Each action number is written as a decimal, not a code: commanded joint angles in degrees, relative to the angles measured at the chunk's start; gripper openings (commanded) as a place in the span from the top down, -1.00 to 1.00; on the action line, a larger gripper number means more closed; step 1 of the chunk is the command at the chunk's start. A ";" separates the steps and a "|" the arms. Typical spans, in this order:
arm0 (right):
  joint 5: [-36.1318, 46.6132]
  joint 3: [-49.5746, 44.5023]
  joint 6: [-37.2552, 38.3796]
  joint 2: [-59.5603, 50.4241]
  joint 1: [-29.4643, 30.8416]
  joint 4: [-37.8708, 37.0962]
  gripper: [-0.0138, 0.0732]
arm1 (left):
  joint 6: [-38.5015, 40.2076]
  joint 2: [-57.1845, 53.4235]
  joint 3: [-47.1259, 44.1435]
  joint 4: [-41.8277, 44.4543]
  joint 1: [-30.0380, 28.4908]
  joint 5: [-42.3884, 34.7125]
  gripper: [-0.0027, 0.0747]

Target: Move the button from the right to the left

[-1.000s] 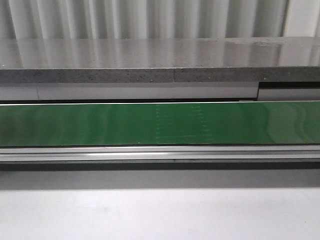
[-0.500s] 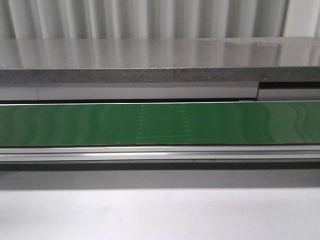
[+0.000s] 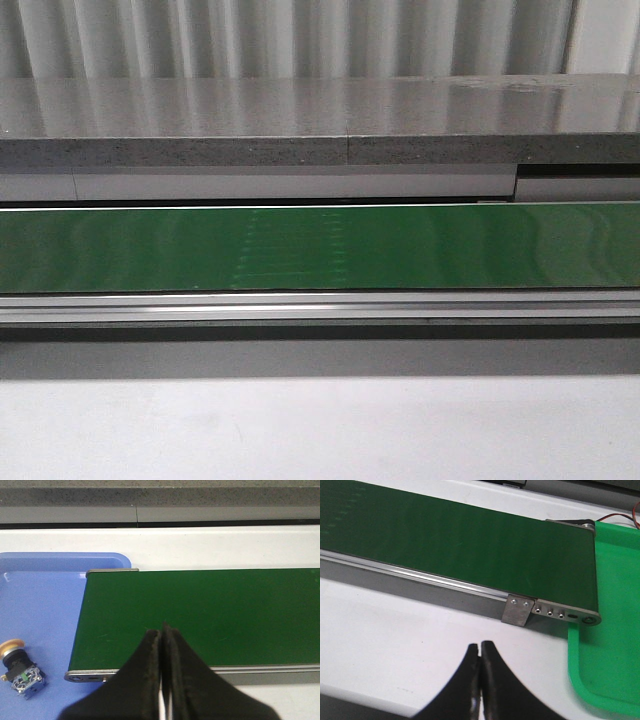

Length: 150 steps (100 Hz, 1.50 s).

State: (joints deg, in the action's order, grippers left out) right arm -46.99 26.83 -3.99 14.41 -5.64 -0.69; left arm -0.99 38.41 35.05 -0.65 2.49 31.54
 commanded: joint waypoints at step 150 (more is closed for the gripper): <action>3.54 1.53 -0.56 0.51 0.08 -0.05 0.84 | 0.25 -40.77 -36.35 -0.22 0.31 -27.67 0.98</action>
State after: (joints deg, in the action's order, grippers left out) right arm -46.99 26.83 -3.99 14.41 -5.64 -0.69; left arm -0.99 -0.24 0.10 -0.93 2.49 8.16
